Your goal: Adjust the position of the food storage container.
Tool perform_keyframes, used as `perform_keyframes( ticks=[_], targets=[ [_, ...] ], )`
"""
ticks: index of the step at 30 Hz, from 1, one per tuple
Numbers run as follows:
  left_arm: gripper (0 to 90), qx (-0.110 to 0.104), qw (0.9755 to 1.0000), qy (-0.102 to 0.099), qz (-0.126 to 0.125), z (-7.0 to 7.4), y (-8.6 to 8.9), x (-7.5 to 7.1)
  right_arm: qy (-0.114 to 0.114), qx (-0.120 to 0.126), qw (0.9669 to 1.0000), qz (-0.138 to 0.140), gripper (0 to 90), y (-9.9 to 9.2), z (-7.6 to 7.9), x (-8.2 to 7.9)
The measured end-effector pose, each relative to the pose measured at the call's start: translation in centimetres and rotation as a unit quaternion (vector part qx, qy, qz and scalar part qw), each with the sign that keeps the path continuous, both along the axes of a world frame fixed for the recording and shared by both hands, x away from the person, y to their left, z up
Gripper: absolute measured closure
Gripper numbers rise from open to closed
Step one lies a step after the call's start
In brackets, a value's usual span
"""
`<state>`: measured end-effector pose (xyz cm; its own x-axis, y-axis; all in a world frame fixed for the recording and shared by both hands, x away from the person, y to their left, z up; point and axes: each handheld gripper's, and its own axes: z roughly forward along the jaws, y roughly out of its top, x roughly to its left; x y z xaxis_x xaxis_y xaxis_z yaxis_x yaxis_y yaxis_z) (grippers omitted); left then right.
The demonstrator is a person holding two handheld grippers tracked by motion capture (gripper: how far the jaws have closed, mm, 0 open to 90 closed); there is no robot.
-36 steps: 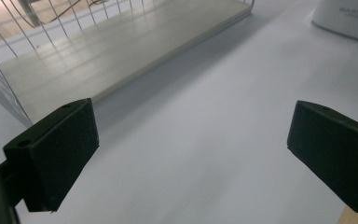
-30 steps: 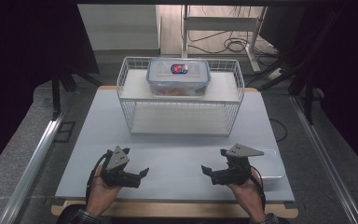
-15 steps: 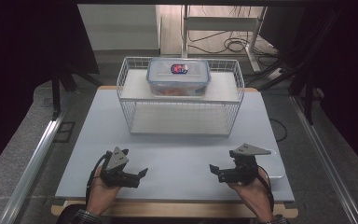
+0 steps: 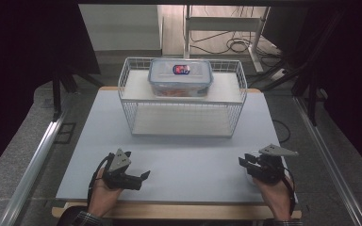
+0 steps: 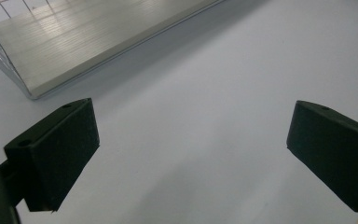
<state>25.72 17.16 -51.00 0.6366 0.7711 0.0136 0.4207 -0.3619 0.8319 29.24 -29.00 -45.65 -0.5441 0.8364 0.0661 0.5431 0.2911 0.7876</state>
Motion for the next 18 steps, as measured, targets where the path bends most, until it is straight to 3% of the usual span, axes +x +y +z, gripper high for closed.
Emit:
perform_keyframes(
  ticks=[1, 4, 11, 18],
  targets=[
    [2.0, 0.000, 1.0000, 0.001, 0.000, 0.0, 0.0, 0.0, -0.002, 0.000, 1.0000, -0.007, 80.3, -0.9, 0.1, 0.0],
    [2.1, 0.000, 1.0000, 0.001, -0.002, 0.0, 0.0, 0.0, -0.006, -0.002, 0.9998, -0.017, 88.2, -1.7, 0.3, -0.1],
    [2.2, -0.005, 1.0000, 0.001, 0.000, 0.0, 0.2, 0.0, -0.022, -0.004, 0.9974, -0.069, 89.3, -5.0, 0.9, -0.5],
    [2.3, -0.005, 1.0000, 0.002, -0.001, -0.1, 0.2, 0.0, -0.025, -0.002, 0.9908, -0.133, 89.2, -8.0, 1.0, -0.7]
  ],
)
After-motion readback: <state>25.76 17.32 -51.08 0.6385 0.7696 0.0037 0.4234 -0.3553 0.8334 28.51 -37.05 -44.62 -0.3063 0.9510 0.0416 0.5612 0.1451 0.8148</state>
